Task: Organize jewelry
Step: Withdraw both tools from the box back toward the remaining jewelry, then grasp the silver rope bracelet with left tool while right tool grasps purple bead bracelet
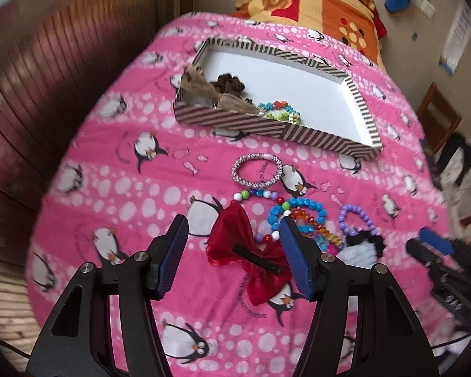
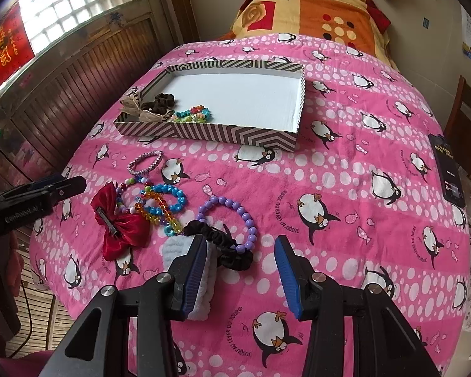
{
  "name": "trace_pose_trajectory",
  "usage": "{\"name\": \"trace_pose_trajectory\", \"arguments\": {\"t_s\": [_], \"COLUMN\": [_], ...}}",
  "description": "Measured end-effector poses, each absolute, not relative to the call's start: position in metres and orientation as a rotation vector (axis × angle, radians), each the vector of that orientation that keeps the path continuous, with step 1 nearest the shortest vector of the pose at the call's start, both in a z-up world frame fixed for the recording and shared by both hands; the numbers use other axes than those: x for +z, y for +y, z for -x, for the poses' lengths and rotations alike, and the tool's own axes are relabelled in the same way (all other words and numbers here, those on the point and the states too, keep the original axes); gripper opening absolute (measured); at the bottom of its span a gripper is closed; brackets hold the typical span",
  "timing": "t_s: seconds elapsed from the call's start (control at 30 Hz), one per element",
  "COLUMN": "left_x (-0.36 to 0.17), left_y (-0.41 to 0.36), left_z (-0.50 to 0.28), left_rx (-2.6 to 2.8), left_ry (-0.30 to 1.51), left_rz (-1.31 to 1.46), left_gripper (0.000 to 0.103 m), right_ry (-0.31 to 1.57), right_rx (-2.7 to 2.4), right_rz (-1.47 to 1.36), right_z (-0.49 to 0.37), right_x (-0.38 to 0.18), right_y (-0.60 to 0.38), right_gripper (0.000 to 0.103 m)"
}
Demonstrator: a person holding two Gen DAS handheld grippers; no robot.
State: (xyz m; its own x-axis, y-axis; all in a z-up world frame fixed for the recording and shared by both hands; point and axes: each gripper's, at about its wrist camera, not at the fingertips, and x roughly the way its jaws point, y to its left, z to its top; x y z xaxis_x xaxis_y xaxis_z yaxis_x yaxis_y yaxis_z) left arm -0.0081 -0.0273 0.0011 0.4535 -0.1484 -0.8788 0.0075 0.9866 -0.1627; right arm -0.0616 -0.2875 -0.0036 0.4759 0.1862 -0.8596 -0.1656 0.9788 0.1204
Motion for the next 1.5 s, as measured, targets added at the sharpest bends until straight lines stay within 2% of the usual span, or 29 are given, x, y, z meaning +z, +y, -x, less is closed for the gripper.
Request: {"name": "trace_pose_trajectory", "arguments": {"t_s": [0.33,0.63,1.1,1.37,1.47,1.5], "left_x": [-0.003,-0.012,-0.055,-0.076,-0.078,-0.078], "left_y": [0.001,-0.01,-0.034,-0.048,-0.051,-0.052], "left_z": [-0.007,-0.035,-0.091,-0.101,-0.103,-0.104], "left_rx": [-0.062,-0.066,-0.114,-0.141,-0.154,-0.153], "left_ry": [1.136,1.153,1.244,1.271,1.252,1.247], "left_rz": [0.244,0.179,0.042,-0.031,-0.037,-0.044], "left_gripper": [0.06,0.06,0.06,0.06,0.055,0.045], "right_ry": [1.076,1.101,1.23,1.222,1.201,1.194], "right_rx": [0.2,0.22,0.269,0.256,0.256,0.257], "right_rz": [-0.042,-0.024,0.061,0.081,0.098,0.1], "right_z": [0.051,0.026,-0.016,-0.021,-0.021,-0.021], "right_x": [-0.013,-0.027,-0.07,-0.081,-0.083,-0.083], "right_y": [-0.299,-0.298,-0.279,-0.273,-0.269,-0.268], "right_gripper": [0.043,0.043,0.043,0.043,0.04,0.038]}}
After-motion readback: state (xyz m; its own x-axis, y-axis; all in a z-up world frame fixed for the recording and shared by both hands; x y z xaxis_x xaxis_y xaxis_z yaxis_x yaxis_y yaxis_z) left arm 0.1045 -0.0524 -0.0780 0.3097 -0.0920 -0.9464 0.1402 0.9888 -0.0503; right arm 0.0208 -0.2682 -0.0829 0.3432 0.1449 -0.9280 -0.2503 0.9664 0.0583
